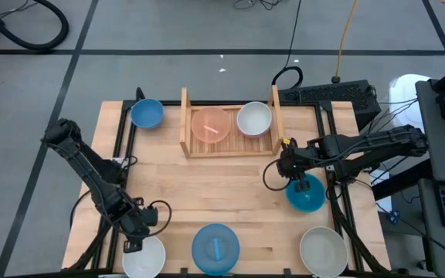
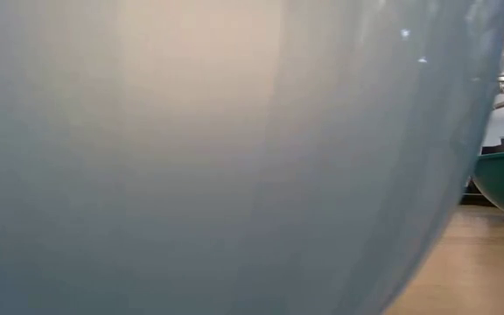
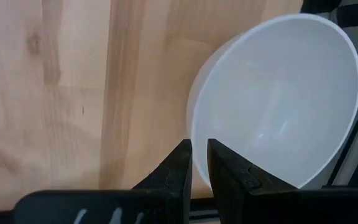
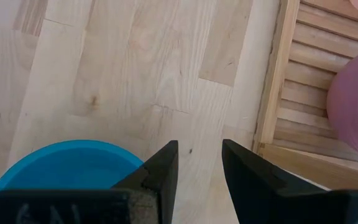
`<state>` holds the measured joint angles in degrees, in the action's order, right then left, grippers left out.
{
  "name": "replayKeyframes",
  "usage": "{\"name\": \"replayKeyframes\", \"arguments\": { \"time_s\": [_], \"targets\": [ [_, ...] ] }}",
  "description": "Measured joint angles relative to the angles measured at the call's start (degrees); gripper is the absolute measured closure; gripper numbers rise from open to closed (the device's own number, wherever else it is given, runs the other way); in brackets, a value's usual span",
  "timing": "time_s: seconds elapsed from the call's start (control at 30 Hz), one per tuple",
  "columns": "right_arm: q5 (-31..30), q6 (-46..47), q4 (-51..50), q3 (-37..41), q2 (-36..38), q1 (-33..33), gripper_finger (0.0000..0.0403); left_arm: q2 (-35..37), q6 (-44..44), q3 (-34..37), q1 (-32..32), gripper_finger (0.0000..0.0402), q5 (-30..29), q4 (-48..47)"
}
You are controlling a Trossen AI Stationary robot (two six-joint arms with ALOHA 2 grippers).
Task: Place and stack bowls onto a shelf
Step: Stack the white bowl on top of the white bowl on the shelf
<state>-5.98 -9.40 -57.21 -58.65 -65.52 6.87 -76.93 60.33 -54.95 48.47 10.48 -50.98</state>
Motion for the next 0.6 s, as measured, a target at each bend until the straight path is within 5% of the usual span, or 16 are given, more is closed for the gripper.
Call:
{"name": "replayKeyframes", "arguments": {
  "time_s": [0.6],
  "targets": [
    [0.00,-0.32,0.00,0.00,0.00,0.00,0.0287,0.00,0.18,4.14,0.11,0.0348,0.13,4.66]
  ]
}}
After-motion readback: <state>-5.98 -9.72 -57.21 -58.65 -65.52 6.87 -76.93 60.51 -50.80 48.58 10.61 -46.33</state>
